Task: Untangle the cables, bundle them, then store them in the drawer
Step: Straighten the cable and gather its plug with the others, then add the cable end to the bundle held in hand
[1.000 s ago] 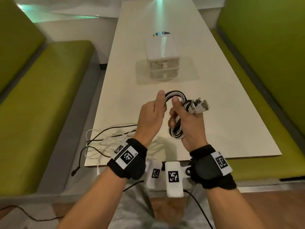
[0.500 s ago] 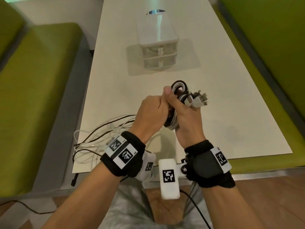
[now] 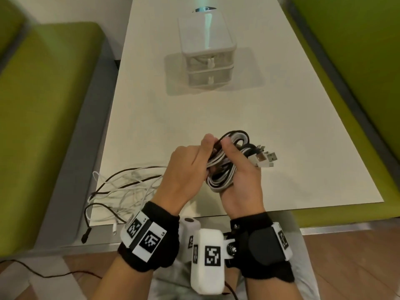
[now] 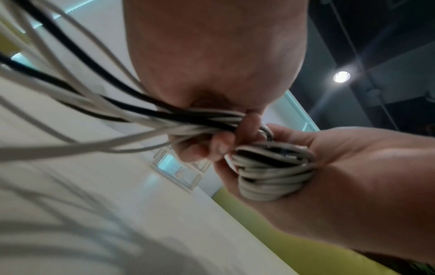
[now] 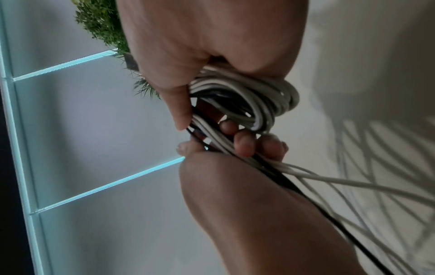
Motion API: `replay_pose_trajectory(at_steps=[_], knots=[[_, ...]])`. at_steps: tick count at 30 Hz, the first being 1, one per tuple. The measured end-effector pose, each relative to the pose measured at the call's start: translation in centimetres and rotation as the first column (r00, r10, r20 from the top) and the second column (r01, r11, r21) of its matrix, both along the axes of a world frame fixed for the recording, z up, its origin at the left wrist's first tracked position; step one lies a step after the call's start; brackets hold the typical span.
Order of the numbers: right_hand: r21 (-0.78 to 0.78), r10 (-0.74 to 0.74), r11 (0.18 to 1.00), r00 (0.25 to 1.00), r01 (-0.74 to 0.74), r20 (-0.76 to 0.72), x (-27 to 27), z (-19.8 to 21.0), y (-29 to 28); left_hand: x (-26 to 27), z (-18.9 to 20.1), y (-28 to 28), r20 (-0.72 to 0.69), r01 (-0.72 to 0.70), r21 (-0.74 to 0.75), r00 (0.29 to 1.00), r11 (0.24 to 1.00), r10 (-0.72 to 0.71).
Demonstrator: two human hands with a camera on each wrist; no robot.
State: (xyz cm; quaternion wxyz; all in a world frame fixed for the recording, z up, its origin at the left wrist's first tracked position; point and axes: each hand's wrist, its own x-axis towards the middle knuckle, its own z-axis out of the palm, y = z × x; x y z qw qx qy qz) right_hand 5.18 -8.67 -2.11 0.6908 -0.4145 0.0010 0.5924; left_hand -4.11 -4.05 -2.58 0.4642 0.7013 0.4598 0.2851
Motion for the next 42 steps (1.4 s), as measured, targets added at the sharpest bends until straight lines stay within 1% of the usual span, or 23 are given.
replay_pose_trajectory(at_steps=[2,4,6,8,10,12,14,16,18,21,25,28,31,33,35,37,39,40,41,42], knots=[[-0.018,-0.036,0.999,0.999,0.035,-0.017,-0.4,-0.3,-0.2,-0.3,0.2,-0.4,-0.078,0.017,0.109,0.997,0.994,-0.008],[0.004,-0.060,0.998,0.997,0.060,-0.039,-0.6,-0.4,-0.4,-0.3,0.7,-0.6,-0.127,0.036,0.175,0.992,0.984,-0.013],[0.028,-0.066,0.997,0.996,0.067,-0.054,-0.6,-0.6,-0.5,-0.4,1.0,-0.6,-0.158,0.062,0.183,0.987,0.981,-0.033],[0.029,-0.069,0.997,0.996,0.070,-0.060,-0.5,-0.7,-0.7,-1.0,1.0,-0.3,-0.216,0.139,0.180,0.971,0.974,-0.098],[0.040,-0.063,0.997,0.997,0.065,-0.045,-0.7,-1.1,-1.1,-1.8,0.7,0.2,-0.304,0.249,0.170,0.934,0.953,-0.189],[0.062,-0.059,0.996,0.998,0.060,-0.020,-0.9,-1.2,-1.2,-2.5,0.5,0.4,-0.405,0.314,0.188,0.888,0.931,-0.218],[0.093,-0.082,0.992,0.996,0.080,0.018,-1.1,-0.9,-1.1,-3.0,0.2,0.7,-0.479,0.327,0.189,0.854,0.926,-0.204],[0.108,-0.102,0.990,0.993,0.095,0.061,-1.3,-0.4,-0.8,-3.2,0.1,1.1,-0.521,0.315,0.148,0.830,0.937,-0.197],[0.123,-0.114,0.987,0.992,0.106,0.058,-1.3,-0.2,-0.5,-3.1,0.2,1.3,-0.514,0.306,0.096,0.830,0.947,-0.216],[0.132,-0.126,0.984,0.992,0.122,0.029,-1.2,0.0,-0.1,-2.9,0.2,1.7,-0.488,0.349,0.049,0.826,0.936,-0.283],[0.117,-0.077,0.991,0.989,0.062,0.127,-0.9,0.4,-0.1,-3.4,0.2,1.6,-0.469,0.421,0.037,0.808,0.906,-0.356],[0.133,-0.070,0.990,0.985,0.049,0.157,-0.1,0.2,0.4,-4.6,0.4,1.8,-0.463,0.397,0.032,0.819,0.917,-0.339],[0.162,-0.024,0.987,0.963,-0.020,0.267,0.8,0.1,0.9,-5.8,0.4,2.4,-0.475,0.336,0.026,0.833,0.942,-0.284],[0.156,0.023,0.984,0.920,-0.090,0.391,1.1,0.1,0.8,-5.9,0.2,2.4,-0.480,0.342,0.016,0.827,0.940,-0.293],[0.153,0.048,0.976,0.839,-0.154,0.542,1.3,0.1,0.7,-5.8,0.0,2.2,-0.479,0.354,-0.011,0.819,0.935,-0.316],[0.156,0.031,0.971,0.743,-0.180,0.668,1.8,0.4,0.5,-5.8,-0.1,2.2,-0.480,0.366,-0.047,0.807,0.929,-0.342],[0.166,0.001,0.968,0.664,-0.188,0.748,2.7,0.6,0.3,-6.0,-0.2,2.6,-0.523,0.371,-0.052,0.781,0.927,-0.342],[0.184,-0.014,0.961,0.633,-0.204,0.774,3.2,0.9,0.2,-6.1,-0.2,2.8,-0.556,0.365,-0.034,0.767,0.931,-0.321],[0.206,-0.024,0.947,0.586,-0.245,0.810,3.6,1.0,0.3,-6.2,-0.1,2.9,-0.583,0.357,0.001,0.759,0.934,-0.290],[0.197,-0.024,0.932,0.489,-0.306,0.872,3.8,1.3,0.3,-6.1,-0.1,3.1,-0.599,0.356,0.048,0.758,0.933,-0.259]])
